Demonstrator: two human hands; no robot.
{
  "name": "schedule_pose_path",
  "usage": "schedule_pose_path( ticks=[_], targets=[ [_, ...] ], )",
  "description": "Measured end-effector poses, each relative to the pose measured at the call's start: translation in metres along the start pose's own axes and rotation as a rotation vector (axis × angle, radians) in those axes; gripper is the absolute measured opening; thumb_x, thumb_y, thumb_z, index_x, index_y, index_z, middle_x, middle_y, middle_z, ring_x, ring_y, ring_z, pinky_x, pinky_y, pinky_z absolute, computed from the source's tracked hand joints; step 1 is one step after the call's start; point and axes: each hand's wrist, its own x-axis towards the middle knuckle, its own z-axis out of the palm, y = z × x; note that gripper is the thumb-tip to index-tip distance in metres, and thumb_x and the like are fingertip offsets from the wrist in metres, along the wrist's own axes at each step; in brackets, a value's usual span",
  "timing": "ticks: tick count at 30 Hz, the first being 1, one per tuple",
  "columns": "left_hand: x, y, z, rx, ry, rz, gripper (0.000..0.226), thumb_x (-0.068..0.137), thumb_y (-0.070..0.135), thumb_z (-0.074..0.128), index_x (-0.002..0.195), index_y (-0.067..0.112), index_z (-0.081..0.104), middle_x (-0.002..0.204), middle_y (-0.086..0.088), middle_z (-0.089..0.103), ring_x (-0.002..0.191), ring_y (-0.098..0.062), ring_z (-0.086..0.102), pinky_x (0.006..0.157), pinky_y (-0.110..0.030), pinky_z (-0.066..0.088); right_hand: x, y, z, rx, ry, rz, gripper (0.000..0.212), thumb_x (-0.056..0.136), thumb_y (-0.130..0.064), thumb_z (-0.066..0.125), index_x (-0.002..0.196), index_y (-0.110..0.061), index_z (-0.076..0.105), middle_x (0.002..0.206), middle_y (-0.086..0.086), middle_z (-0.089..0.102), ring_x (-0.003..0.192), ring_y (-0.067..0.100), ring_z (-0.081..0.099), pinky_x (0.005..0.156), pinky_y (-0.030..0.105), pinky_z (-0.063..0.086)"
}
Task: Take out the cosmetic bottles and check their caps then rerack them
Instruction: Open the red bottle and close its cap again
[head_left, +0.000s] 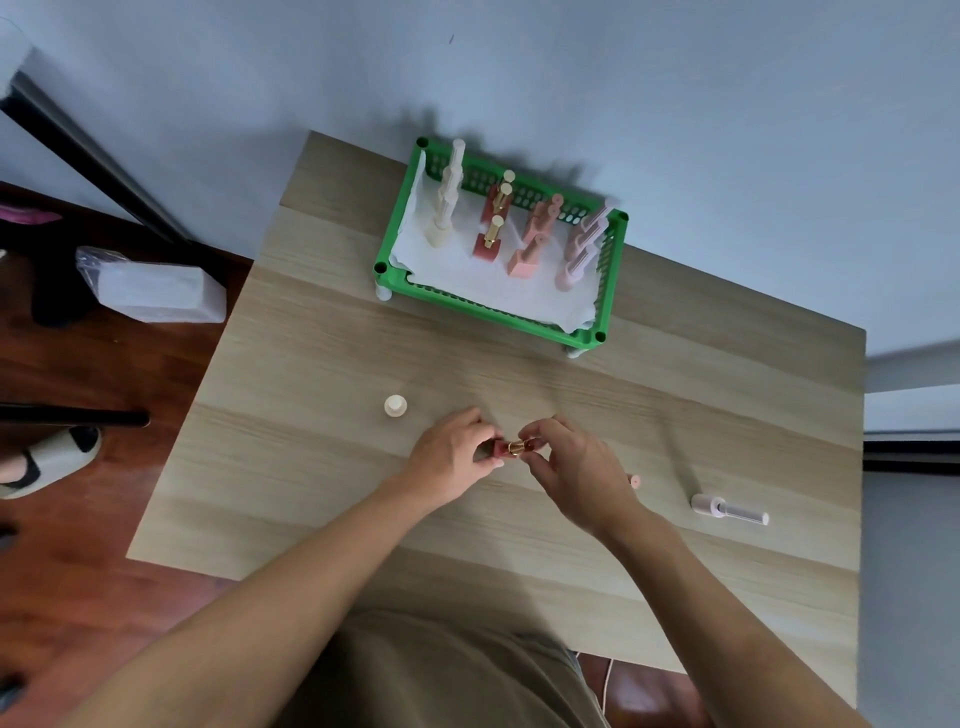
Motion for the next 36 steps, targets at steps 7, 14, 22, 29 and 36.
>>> schedule_pose_path(
  ticks=[7,14,22,29,36],
  targets=[
    [-0.007,0.008,-0.008,-0.097,0.007,0.016,0.021,0.08,0.035,0.08,0.095,0.021,0.073,0.092,0.009,0.063,0.083,-0.01,0.062,0.075,-0.034,0.053,0.001,0.006,-0.02,0.057,-0.01,-0.017,0.022,0.096,-0.025,0.063,0.117,-0.025,0.065,0.108,-0.013,0.066,0.071,0.003,0.052,0.07,0.029,0.049],
    [-0.014,0.024,-0.022,-0.219,0.013,-0.027,0.026,0.078,0.035,0.081,0.098,0.021,0.074,0.094,0.006,0.065,0.082,-0.009,0.068,0.079,-0.034,0.057,0.007,0.008,-0.045,0.112,-0.034,-0.069,0.026,0.098,-0.017,0.058,0.121,-0.027,0.064,0.112,-0.012,0.062,0.073,-0.005,0.051,0.074,0.022,0.044],
    [-0.023,0.036,-0.03,-0.286,0.047,-0.004,0.02,0.08,0.032,0.081,0.098,0.026,0.073,0.094,0.006,0.063,0.082,-0.007,0.067,0.077,-0.019,0.054,0.01,-0.002,-0.067,0.051,-0.026,-0.164,0.024,0.098,-0.02,0.058,0.12,-0.025,0.067,0.11,-0.013,0.063,0.082,0.006,0.056,0.076,0.027,0.048],
    [-0.027,0.042,-0.035,-0.234,0.032,-0.008,0.023,0.084,0.048,0.068,0.104,0.036,0.067,0.097,0.013,0.058,0.086,0.0,0.062,0.074,-0.011,0.047,0.01,-0.012,-0.08,-0.031,-0.063,-0.228,0.026,0.102,-0.027,0.053,0.126,-0.026,0.064,0.117,-0.007,0.065,0.096,0.013,0.065,0.088,0.035,0.056],
    [-0.026,0.049,-0.039,-0.279,0.067,-0.017,0.024,0.086,0.047,0.063,0.108,0.038,0.067,0.101,0.014,0.062,0.092,0.001,0.062,0.077,-0.009,0.045,0.017,-0.012,-0.095,-0.077,-0.089,-0.251,0.023,0.101,-0.034,0.051,0.116,-0.022,0.065,0.113,-0.004,0.066,0.089,0.01,0.061,0.085,0.031,0.054]
  ],
)
